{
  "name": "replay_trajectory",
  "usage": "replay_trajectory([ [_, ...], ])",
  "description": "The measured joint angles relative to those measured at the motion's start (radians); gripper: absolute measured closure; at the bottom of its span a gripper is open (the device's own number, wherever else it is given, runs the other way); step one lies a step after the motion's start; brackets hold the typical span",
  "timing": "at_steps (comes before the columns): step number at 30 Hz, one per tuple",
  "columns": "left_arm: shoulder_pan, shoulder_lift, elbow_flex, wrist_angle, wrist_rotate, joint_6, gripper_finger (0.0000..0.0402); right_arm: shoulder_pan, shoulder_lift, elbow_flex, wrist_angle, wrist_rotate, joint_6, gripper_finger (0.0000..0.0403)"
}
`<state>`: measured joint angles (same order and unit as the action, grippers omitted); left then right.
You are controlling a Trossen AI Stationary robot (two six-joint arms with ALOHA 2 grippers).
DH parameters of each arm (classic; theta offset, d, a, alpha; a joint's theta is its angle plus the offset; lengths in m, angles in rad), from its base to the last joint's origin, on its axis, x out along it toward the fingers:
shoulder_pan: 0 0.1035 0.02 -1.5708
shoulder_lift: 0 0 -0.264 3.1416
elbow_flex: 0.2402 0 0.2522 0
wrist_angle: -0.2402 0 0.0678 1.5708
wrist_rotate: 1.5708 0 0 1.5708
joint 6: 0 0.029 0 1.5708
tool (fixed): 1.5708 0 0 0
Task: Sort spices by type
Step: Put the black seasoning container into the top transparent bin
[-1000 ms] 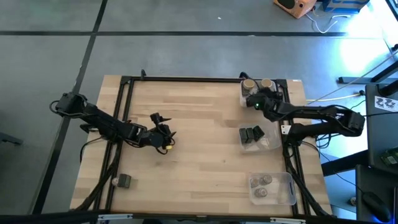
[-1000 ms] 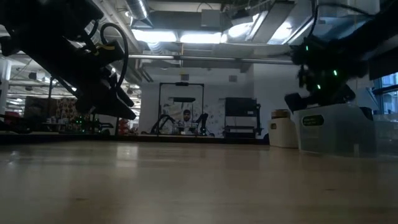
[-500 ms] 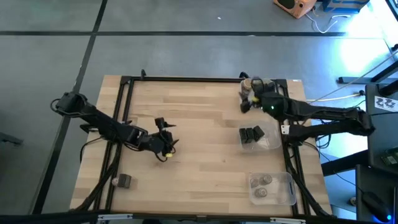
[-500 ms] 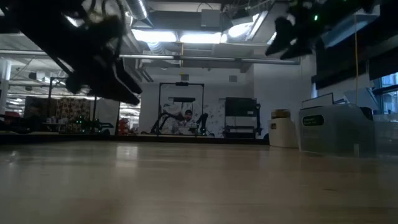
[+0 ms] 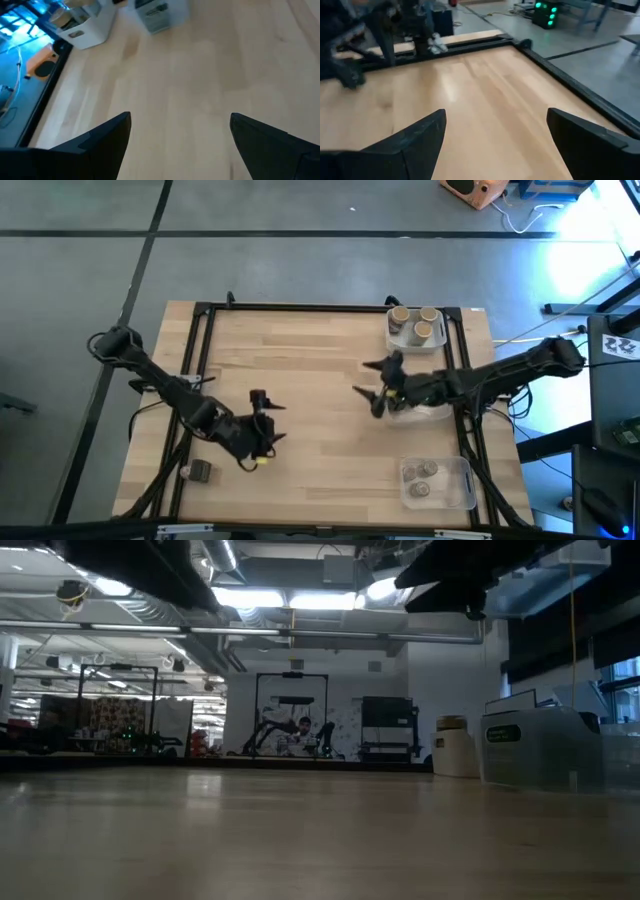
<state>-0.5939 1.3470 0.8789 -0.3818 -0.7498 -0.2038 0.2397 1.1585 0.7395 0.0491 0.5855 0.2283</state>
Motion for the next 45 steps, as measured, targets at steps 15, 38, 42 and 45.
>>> replay_trajectory([
  [15,-0.206,0.315,0.557,-0.913,0.199,-0.648,0.0075,0.095,0.242,0.0,0.323,-0.054,0.02,0.0058],
  [38,-0.349,0.309,0.46,-1.19,0.818,-1.629,0.0075,0.155,0.323,0.0,0.367,-0.186,0.186,0.0058],
  [42,-0.369,0.309,0.435,-1.13,0.844,-1.682,0.0075,0.167,0.323,0.0,0.368,-0.186,0.186,0.0058],
  [45,-0.39,0.31,0.414,-1.056,0.855,-1.74,0.0075,0.17,0.323,0.0,0.368,-0.187,0.185,0.0058],
])
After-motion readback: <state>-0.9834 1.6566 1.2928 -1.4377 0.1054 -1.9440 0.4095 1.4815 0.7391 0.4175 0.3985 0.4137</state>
